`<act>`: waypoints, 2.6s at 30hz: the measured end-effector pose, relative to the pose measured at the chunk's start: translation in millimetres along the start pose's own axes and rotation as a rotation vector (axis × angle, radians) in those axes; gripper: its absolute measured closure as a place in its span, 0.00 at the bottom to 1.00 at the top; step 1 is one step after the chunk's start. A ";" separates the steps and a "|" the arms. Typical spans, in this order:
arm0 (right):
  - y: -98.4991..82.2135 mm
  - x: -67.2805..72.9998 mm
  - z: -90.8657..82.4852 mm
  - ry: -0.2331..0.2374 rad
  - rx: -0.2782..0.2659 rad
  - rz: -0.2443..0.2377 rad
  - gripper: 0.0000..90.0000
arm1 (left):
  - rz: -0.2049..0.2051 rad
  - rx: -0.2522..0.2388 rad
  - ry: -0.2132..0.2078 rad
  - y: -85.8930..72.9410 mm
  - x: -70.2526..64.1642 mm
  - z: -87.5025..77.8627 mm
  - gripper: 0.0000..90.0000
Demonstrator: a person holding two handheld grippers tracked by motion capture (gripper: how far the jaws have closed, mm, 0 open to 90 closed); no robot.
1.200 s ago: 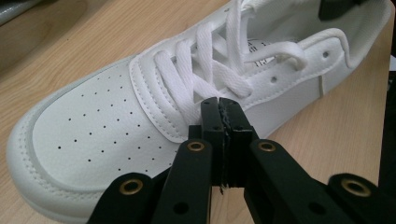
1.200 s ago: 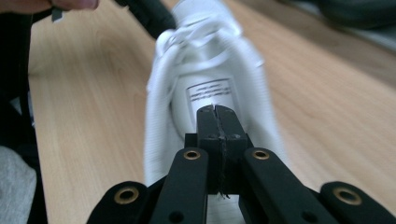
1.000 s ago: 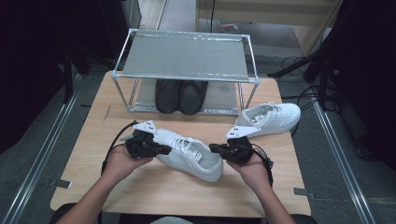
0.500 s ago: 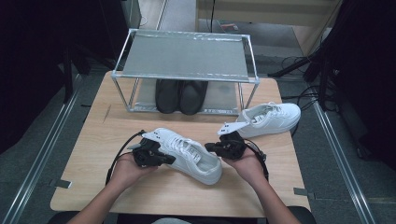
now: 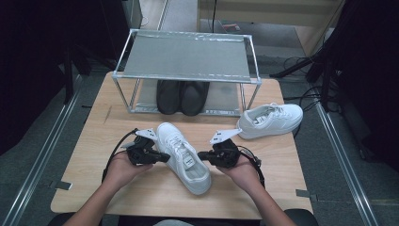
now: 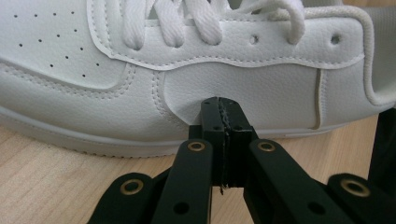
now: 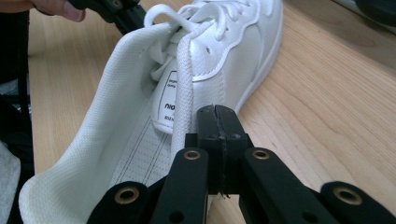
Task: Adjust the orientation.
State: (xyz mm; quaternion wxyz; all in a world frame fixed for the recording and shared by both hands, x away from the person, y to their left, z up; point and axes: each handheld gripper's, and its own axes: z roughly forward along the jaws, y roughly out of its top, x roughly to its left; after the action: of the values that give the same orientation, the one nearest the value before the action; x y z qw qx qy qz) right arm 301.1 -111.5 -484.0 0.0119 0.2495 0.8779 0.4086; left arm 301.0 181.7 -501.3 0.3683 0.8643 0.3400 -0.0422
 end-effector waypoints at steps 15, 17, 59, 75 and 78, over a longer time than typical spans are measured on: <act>2.1 21.4 14.4 0.055 -0.011 -0.010 1.00 | -0.020 -0.003 0.022 -0.5 15.3 -8.0 1.00; 3.2 24.5 16.7 0.058 -0.010 -0.021 1.00 | -0.028 -0.008 0.025 -0.7 17.6 -8.6 1.00; -2.2 -53.2 -35.1 -0.112 -0.084 0.128 0.62 | -0.090 -0.093 0.050 -14.9 46.4 -34.0 0.49; -11.2 -88.1 -71.9 -0.213 -0.120 0.212 0.64 | -0.099 -0.068 0.056 -20.7 44.6 -33.1 0.49; -8.1 -91.5 -79.0 -0.230 -0.125 0.216 0.64 | -0.107 -0.063 0.060 -23.2 44.5 -33.8 0.49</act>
State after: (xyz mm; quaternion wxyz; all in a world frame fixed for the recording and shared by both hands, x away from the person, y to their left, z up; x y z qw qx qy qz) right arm 359.9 -213.1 -454.0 0.0840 0.3862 0.8118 0.4298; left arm 314.7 240.6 -505.3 0.3822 0.8338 0.3977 -0.0249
